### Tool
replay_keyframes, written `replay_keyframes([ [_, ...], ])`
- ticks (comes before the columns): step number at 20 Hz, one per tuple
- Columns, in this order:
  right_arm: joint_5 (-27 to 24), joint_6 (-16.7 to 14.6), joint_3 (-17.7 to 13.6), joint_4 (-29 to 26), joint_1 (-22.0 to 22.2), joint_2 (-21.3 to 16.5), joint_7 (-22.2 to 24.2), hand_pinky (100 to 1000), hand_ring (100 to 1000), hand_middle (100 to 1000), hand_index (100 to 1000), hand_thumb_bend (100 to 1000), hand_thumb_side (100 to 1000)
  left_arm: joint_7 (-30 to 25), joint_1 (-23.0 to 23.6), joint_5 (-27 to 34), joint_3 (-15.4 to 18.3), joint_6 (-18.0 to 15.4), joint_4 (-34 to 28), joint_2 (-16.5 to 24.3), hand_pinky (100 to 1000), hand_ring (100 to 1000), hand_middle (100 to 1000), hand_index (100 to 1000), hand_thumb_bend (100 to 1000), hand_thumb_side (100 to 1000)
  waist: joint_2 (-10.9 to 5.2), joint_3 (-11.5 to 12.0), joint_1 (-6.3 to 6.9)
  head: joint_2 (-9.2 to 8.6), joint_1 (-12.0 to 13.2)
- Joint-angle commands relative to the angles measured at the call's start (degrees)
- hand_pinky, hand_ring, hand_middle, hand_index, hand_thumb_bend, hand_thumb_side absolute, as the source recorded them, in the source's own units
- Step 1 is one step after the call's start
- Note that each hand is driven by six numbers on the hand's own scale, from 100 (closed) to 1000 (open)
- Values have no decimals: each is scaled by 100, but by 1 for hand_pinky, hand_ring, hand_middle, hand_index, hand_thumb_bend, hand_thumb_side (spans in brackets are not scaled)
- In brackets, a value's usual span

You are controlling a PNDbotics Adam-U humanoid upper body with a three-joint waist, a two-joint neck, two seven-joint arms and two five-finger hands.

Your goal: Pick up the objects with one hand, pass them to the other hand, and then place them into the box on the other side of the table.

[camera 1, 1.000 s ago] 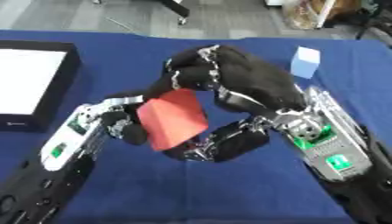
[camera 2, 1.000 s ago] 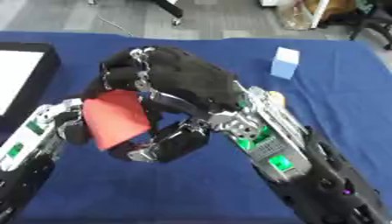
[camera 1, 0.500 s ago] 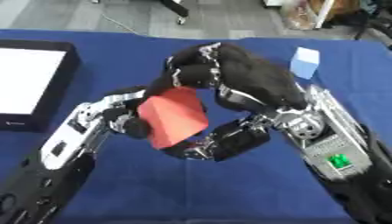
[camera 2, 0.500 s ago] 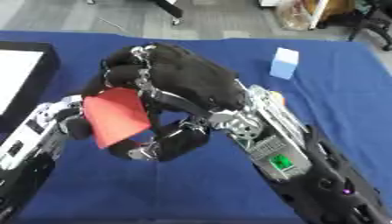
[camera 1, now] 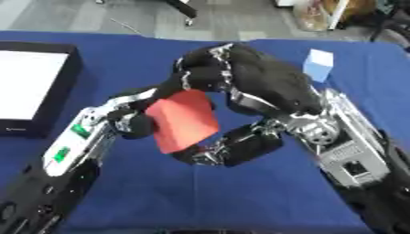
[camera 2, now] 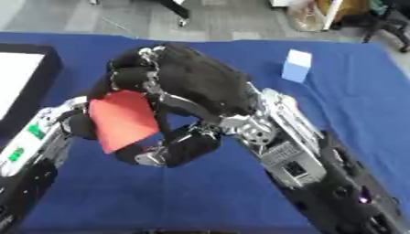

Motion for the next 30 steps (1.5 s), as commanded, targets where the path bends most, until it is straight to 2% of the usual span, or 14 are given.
replay_keyframes([
  [1,49,-6,-37,-117,-84,-94,-36,439,501,336,430,142,187,52,-124,160,5,40,-121,7,768,672,569,781,824,466,-51,-5,23,29,-12],
  [13,104,-6,-48,-117,-79,-85,-21,446,502,336,431,139,195,24,-143,276,-16,93,-176,16,760,623,513,731,788,438,-53,2,14,29,-6],
  [20,146,-18,-64,-117,-70,-82,16,451,503,339,435,139,205,0,-165,317,-22,111,-174,15,747,551,432,658,678,370,-52,-1,7,29,-7],
  [24,182,-50,-69,-117,-70,-83,66,459,508,345,439,142,217,46,-173,385,-19,135,-173,12,736,493,354,582,606,319,-53,-4,0,29,-1],
  [30,216,-97,-78,-117,-69,-83,125,467,515,352,451,209,258,144,-174,443,-18,170,-186,14,724,453,286,523,547,274,-54,-6,-7,29,2],
])
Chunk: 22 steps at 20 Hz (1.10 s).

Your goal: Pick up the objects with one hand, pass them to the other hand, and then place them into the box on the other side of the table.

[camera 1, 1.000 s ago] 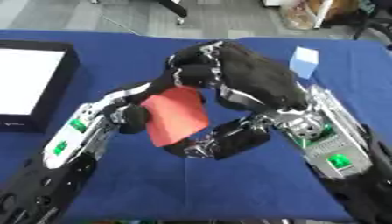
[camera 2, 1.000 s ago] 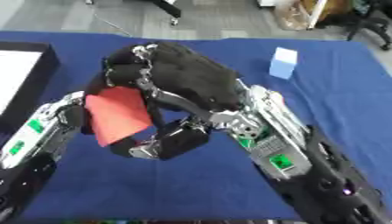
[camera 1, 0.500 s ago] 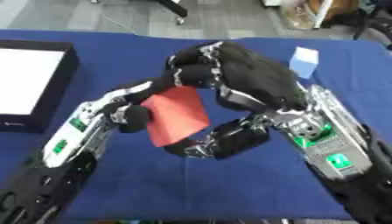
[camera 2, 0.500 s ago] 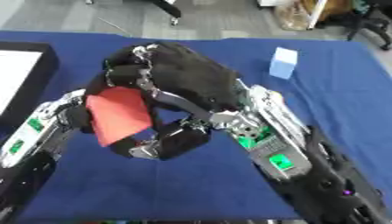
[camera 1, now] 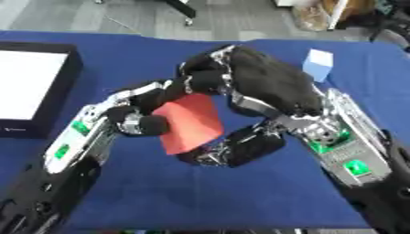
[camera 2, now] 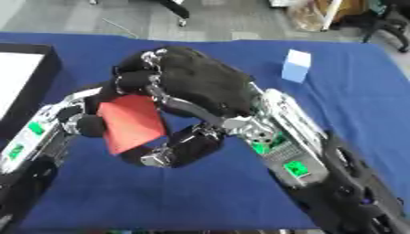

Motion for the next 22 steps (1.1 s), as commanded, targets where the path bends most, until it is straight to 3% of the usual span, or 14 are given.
replay_keyframes([
  [1,18,-21,-62,-117,-85,-2,34,468,515,352,451,215,262,81,-104,3,7,22,-76,34,723,450,282,520,537,267,-54,-5,3,29,2],
  [13,6,-27,-66,-117,-82,-9,61,469,516,353,453,235,271,184,-99,21,8,58,-71,31,719,439,268,504,526,261,-57,-7,3,29,12],
  [22,-2,-107,-79,-117,-85,-38,18,474,531,375,484,338,321,367,-96,-60,-7,54,94,48,715,441,270,505,525,263,-60,-13,-5,29,32],
])
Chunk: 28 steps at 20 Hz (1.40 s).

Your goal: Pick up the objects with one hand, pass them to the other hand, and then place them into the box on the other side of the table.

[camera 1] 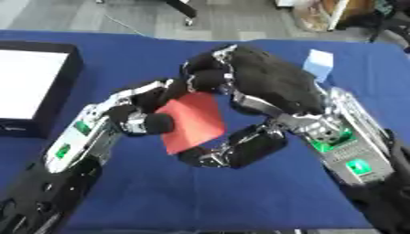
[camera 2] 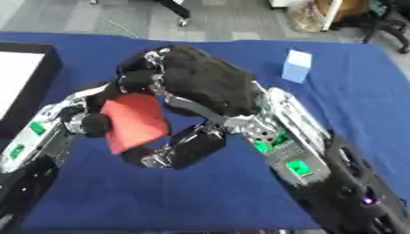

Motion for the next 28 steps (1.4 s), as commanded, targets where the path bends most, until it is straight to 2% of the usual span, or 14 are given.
replay_keyframes([
  [1,-10,-90,-27,-128,-96,-15,-36,474,531,376,486,341,322,113,-96,-95,14,-4,91,48,715,442,270,505,525,264,-60,-8,14,29,9],
  [9,70,-153,-34,-128,-96,-26,-105,481,539,387,500,386,351,113,-92,-101,0,-12,145,60,715,443,271,506,522,263,-65,-11,18,-18,18],
  [15,78,-154,-24,-128,-101,-29,-122,481,539,386,500,394,354,120,-88,-99,0,-9,147,63,715,444,271,506,519,262,-66,-21,19,-94,16],
  [28,90,-152,-32,-128,-92,-23,-127,480,540,386,502,409,357,122,-90,-92,-5,5,147,57,715,446,274,507,518,262,-66,-4,13,-131,12],
])
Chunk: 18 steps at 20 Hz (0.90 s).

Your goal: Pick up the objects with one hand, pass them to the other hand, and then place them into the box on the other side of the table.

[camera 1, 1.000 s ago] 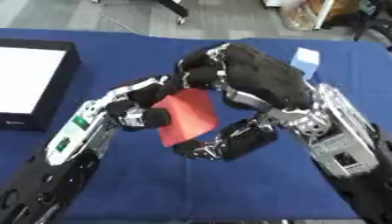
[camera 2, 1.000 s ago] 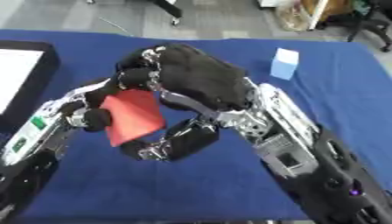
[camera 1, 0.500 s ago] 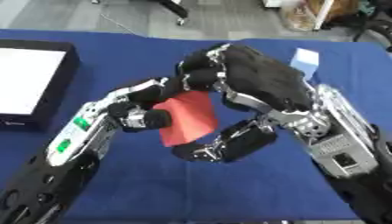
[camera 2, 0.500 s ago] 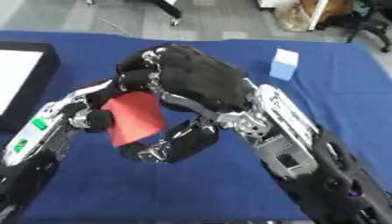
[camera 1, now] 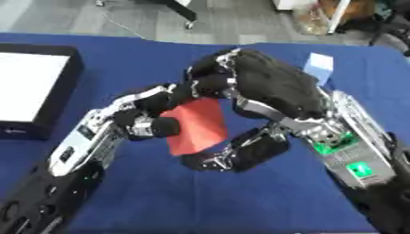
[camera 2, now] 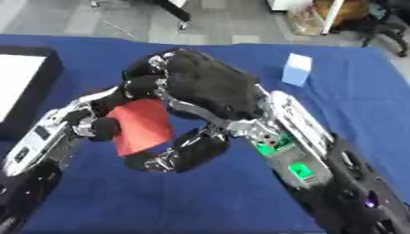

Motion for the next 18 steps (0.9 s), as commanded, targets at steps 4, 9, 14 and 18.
replay_keyframes([
  [4,-23,-38,-16,-160,-95,7,-52,481,541,388,504,412,359,50,-71,-59,42,26,52,58,715,447,274,507,517,262,-66,0,19,-62,8],
  [9,65,-61,-46,-160,-97,-1,-136,500,559,445,565,490,397,90,-52,-75,43,29,79,81,715,447,274,507,514,263,-72,-10,24,-31,21],
  [14,221,-136,-62,-160,-92,-6,-282,525,583,556,673,610,444,98,-33,-88,42,29,103,91,715,448,274,507,511,262,-73,-14,28,-7,30],
  [18,313,-210,-67,-160,-81,-8,-336,557,611,705,818,762,530,104,-31,-84,42,32,108,90,715,448,274,507,511,262,-72,-13,28,8,39],
])
